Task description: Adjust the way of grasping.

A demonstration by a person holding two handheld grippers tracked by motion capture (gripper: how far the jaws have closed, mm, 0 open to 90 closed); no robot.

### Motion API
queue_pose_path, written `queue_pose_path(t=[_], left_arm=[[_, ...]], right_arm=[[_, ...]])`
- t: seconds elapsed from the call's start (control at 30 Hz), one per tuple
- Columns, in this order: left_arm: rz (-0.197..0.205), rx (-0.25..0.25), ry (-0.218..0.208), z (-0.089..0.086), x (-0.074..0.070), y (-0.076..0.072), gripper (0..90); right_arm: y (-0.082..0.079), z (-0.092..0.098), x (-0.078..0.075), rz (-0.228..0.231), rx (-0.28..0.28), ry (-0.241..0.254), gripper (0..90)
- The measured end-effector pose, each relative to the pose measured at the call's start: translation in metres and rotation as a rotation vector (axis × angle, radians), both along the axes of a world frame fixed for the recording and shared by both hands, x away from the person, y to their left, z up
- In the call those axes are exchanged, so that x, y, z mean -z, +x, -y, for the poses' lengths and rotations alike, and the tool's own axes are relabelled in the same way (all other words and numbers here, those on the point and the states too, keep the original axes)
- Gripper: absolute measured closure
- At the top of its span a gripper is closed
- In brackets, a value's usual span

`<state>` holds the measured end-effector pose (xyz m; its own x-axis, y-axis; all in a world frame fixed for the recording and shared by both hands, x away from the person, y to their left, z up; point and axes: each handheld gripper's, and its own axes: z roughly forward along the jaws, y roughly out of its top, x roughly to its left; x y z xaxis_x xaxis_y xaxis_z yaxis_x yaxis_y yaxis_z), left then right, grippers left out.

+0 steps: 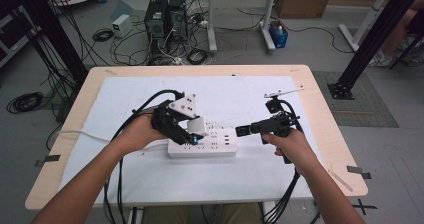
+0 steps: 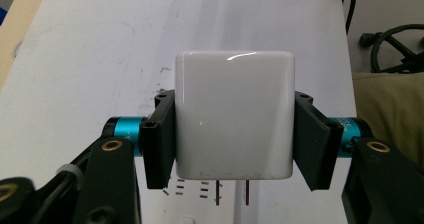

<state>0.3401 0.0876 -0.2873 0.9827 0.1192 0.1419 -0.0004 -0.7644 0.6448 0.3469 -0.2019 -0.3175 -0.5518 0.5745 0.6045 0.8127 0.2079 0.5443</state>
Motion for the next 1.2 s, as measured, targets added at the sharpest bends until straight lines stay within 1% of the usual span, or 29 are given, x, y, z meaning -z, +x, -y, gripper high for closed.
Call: queue_pose_path(t=[0.1,0.13,0.23,0.27,0.33,0.37,0.43,0.5,0.53,0.7,0.83,1.03,1.1,1.2], left_arm=[[0.001,0.010,0.000,0.007,0.001,0.000,42.5],[0.003,0.019,0.003,0.009,0.001,0.000,42.5],[0.001,0.029,0.003,0.014,0.003,-0.001,42.6],[0.003,0.033,0.008,0.015,0.003,-0.001,42.6],[0.002,0.037,0.007,0.018,0.004,-0.002,42.5],[0.002,0.036,0.011,0.019,0.005,-0.002,42.5],[0.004,0.041,0.011,0.020,0.005,-0.002,42.6],[0.006,0.039,0.013,0.021,0.005,-0.002,42.6],[0.007,0.037,0.008,0.021,0.005,-0.002,42.5],[0.011,0.040,0.008,0.021,0.005,-0.001,42.5],[0.009,0.037,0.006,0.024,0.006,-0.002,42.6],[0.016,0.037,0.012,0.025,0.005,-0.002,42.5],[0.015,0.034,0.005,0.025,0.006,-0.002,42.6],[0.016,0.030,0.000,0.025,0.005,-0.001,42.5]], right_arm=[[0.001,-0.007,0.000,-0.031,0.000,0.034,1.8],[0.002,-0.009,0.000,-0.034,0.003,0.047,1.8],[0.002,-0.015,0.000,-0.044,-0.009,0.061,1.8],[0.002,-0.017,0.000,-0.063,-0.010,0.073,1.8],[0.003,-0.021,0.001,-0.097,-0.020,0.114,1.8],[0.003,-0.022,0.002,-0.107,-0.021,0.128,1.8],[0.005,-0.025,0.002,-0.115,-0.022,0.136,4.0],[0.006,-0.027,0.004,-0.130,-0.020,0.146,4.1],[0.007,-0.028,0.004,-0.138,-0.023,0.153,4.0],[0.009,-0.033,0.006,-0.155,-0.029,0.153,4.1],[0.011,-0.039,0.009,-0.186,-0.034,0.172,4.1],[0.015,-0.046,0.011,-0.218,-0.037,0.181,4.2],[0.017,-0.047,0.012,-0.222,-0.040,0.184,4.8],[0.018,-0.048,0.013,-0.239,-0.036,0.204,5.7]])
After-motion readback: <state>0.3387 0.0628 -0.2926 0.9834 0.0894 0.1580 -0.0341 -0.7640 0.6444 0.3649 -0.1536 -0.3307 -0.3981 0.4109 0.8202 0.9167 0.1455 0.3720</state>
